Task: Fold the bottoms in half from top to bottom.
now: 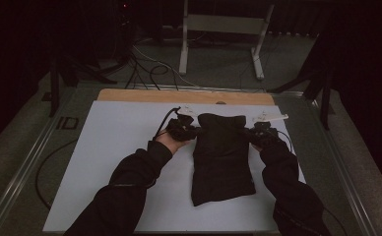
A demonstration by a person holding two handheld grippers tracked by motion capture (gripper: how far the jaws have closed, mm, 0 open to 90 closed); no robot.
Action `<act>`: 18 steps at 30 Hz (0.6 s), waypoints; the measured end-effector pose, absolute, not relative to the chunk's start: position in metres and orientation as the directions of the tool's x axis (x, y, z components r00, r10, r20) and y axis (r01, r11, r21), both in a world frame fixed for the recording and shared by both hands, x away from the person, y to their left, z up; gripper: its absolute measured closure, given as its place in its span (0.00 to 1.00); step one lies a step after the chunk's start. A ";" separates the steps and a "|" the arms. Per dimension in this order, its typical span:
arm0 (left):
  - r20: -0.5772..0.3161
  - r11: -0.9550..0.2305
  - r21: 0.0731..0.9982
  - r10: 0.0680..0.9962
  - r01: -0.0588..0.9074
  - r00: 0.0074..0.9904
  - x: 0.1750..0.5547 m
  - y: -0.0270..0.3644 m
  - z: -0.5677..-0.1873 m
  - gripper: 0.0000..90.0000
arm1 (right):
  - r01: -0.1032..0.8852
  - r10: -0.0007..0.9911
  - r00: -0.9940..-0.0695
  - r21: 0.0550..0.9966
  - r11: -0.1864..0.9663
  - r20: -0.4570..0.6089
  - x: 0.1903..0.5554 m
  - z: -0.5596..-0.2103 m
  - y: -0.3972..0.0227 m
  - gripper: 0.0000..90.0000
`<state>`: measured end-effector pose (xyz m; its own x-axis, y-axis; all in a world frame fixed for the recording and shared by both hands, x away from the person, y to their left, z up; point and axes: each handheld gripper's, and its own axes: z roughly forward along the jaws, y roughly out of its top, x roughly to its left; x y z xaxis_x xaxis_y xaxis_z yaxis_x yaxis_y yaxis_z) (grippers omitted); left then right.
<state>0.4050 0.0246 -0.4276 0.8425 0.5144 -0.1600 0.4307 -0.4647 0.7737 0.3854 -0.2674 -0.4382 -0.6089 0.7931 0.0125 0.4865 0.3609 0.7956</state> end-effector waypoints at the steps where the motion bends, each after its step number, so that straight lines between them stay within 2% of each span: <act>1: -0.162 -0.462 0.775 0.513 0.431 0.843 0.403 0.025 -0.427 0.97 | 0.486 0.792 -0.610 0.796 0.360 0.014 0.384 -0.439 -0.268 0.96; 18: -0.165 -0.491 0.775 0.452 0.398 0.877 0.372 0.019 -0.426 0.97 | 0.478 0.782 -0.623 0.798 0.368 0.012 0.353 -0.442 -0.274 0.96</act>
<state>0.3715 0.0188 -0.4261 0.8769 0.4516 -0.1646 0.3981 -0.4905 0.7752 0.3533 -0.2741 -0.4417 -0.6234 0.7818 0.0124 0.4776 0.3681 0.7978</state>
